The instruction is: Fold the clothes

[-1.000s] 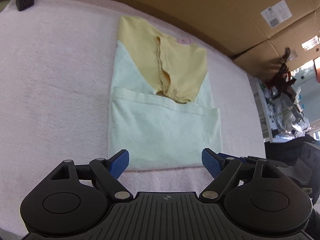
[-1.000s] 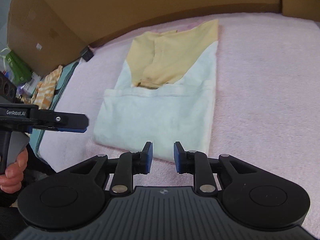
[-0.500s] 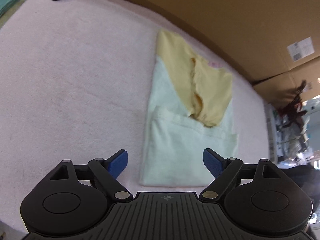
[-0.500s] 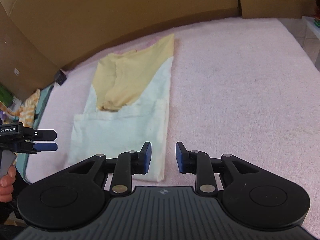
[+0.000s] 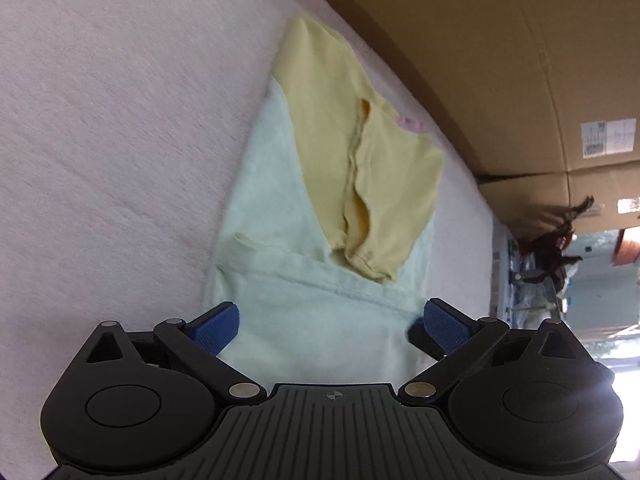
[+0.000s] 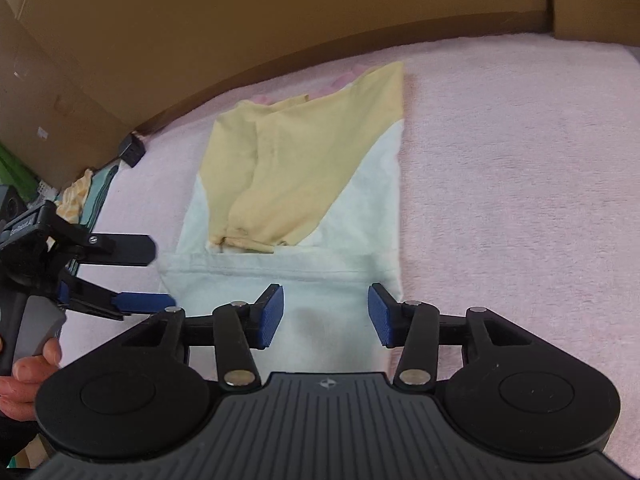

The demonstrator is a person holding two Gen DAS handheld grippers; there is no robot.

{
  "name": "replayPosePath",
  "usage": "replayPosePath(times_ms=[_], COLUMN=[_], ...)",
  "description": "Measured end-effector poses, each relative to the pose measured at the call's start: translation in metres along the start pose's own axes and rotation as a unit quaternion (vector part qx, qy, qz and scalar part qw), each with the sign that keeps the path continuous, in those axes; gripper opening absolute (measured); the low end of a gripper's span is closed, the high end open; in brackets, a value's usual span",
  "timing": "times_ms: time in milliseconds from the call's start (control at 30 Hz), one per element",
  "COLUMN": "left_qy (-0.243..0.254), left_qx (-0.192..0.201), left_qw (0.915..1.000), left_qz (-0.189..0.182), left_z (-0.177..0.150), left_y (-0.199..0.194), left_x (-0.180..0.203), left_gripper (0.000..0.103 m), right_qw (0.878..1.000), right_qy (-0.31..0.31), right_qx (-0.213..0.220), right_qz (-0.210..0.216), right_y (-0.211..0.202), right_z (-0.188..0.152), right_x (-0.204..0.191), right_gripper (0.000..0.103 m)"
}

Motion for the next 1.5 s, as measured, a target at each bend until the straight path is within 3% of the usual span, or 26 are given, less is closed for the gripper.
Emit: replayPosePath(times_ms=[67, 167, 267, 400, 467, 633, 700, 767, 900, 1067, 1367, 1500], left_qy=[-0.001, 0.001, 0.017, 0.028, 0.027, 0.003, 0.001, -0.006, -0.022, -0.002, 0.03, 0.023], left_qx=[0.018, 0.026, 0.016, -0.016, -0.03, -0.014, 0.003, 0.01, 0.023, 0.002, -0.027, -0.033], left_qw=[0.9997, 0.9997, 0.9994, 0.9992, 0.9991, 0.9998, 0.9999, 0.9999, 0.9993, 0.9999, 0.999, 0.999], left_qz=[0.017, -0.002, -0.025, -0.022, -0.01, -0.016, 0.011, 0.003, -0.02, -0.011, 0.02, 0.018], left_z=[0.007, 0.013, 0.013, 0.011, 0.008, 0.013, 0.023, 0.035, 0.06, 0.091, 0.129, 0.138], left_y=[-0.014, -0.027, -0.021, 0.013, 0.025, 0.007, -0.007, -0.014, -0.028, -0.013, 0.014, 0.022], left_x=[-0.007, -0.002, 0.015, 0.025, 0.021, -0.002, -0.011, -0.015, -0.021, -0.012, 0.003, 0.004], left_gripper=[0.103, 0.103, 0.103, 0.103, 0.103, 0.103, 0.103, 0.103, 0.103, 0.103, 0.103, 0.103], right_qw=[0.999, 0.998, 0.999, 0.999, 0.999, 0.999, 1.0, 0.999, 0.997, 0.992, 0.992, 0.994], right_qy=[0.017, 0.049, 0.021, -0.024, -0.027, 0.011, 0.023, 0.033, 0.069, 0.111, 0.11, 0.101], right_qx=[0.011, 0.034, 0.04, 0.011, -0.009, 0.0, 0.006, 0.011, 0.028, 0.038, 0.026, 0.02], right_qz=[-0.03, -0.002, 0.017, 0.042, 0.03, 0.031, 0.019, -0.013, 0.014, 0.049, 0.048, 0.043], right_y=[-0.006, -0.019, -0.023, -0.002, 0.011, 0.007, 0.001, -0.004, -0.013, -0.009, 0.017, 0.027], right_z=[0.004, 0.009, 0.013, 0.016, 0.015, 0.015, 0.017, 0.019, 0.034, 0.068, 0.112, 0.121], right_x=[0.015, 0.024, 0.003, -0.029, -0.03, -0.004, 0.008, 0.019, 0.035, 0.049, 0.057, 0.053], right_gripper=[0.057, 0.057, 0.057, 0.058, 0.058, 0.053, 0.053, 0.06, 0.06, 0.06, 0.06, 0.06])
Point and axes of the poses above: each gripper's, at about its wrist camera, not at the fingertips, and y roughly the way its jaws point, x to its right, z to its top, the point moved 5 cm from there along y, roughly the way its jaws point, and after that the axes turned 7 degrees about -x, right-handed, at the moved point
